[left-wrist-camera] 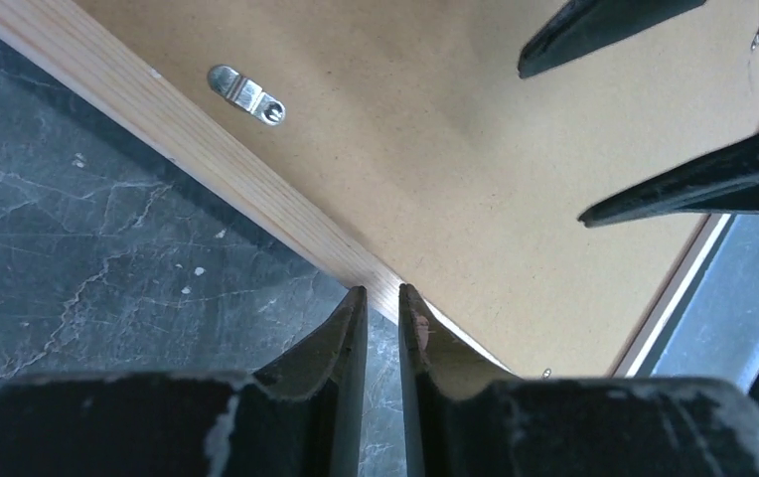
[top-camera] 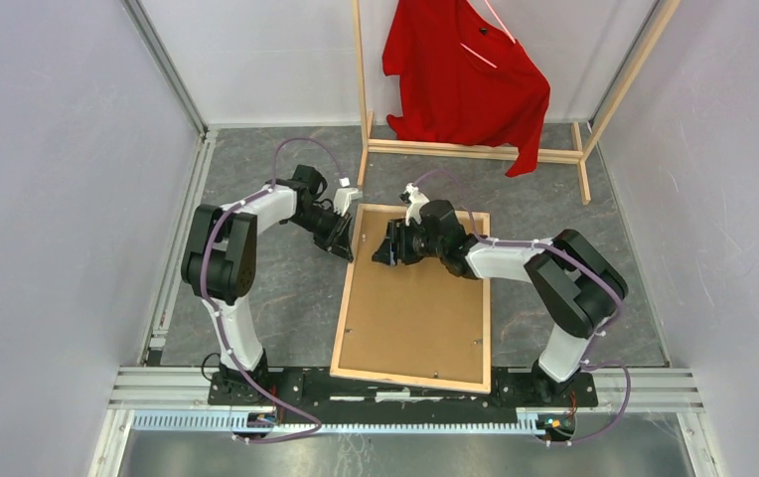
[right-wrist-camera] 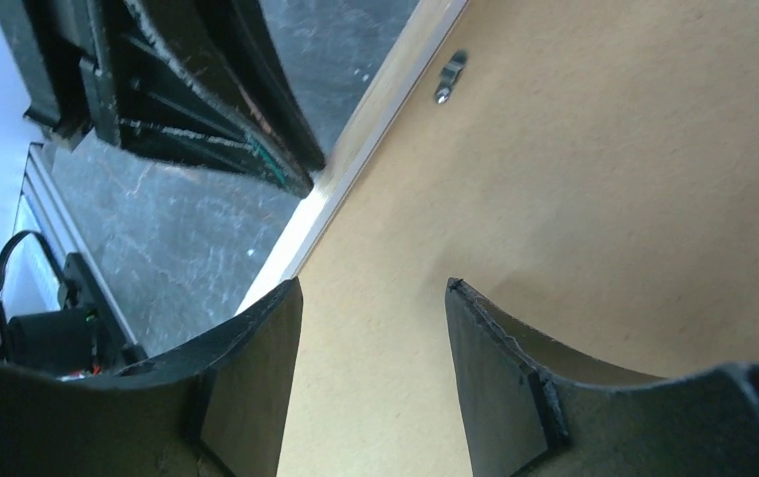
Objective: Put the photo into the frame
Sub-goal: Install the photo frame at the center of the board.
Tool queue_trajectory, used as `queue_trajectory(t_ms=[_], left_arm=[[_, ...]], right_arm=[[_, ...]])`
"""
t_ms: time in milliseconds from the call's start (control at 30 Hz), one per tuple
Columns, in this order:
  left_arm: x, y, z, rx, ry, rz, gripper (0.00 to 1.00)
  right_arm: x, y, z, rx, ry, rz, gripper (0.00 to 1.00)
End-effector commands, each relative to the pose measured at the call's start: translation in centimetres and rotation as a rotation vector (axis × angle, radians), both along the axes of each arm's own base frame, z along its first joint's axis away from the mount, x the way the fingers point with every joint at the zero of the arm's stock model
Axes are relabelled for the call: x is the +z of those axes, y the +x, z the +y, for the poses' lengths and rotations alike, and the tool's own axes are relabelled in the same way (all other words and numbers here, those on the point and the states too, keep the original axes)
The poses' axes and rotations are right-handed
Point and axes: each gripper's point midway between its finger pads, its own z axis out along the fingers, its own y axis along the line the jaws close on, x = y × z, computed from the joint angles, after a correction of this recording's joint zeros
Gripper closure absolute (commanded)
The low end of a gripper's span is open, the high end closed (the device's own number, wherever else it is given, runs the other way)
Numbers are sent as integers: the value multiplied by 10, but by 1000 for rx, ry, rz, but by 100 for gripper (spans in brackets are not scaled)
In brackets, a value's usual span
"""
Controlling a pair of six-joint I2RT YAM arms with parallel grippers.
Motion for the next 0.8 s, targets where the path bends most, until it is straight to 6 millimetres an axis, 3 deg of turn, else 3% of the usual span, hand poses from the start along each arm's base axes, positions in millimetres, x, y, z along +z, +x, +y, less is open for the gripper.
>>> queue_trajectory(t_ms=[0,300,767], left_arm=[[-2,18,-8,56,-26,22,76],[-11,18,-5,53,-32,39,86],[-12,10,-3,36,-34,36,88]], right_arm=[[9,32,11,-10,25,-41,41],[-6,65,28,-3,24,-12,49],[-25,73,41,23,27,38,51]])
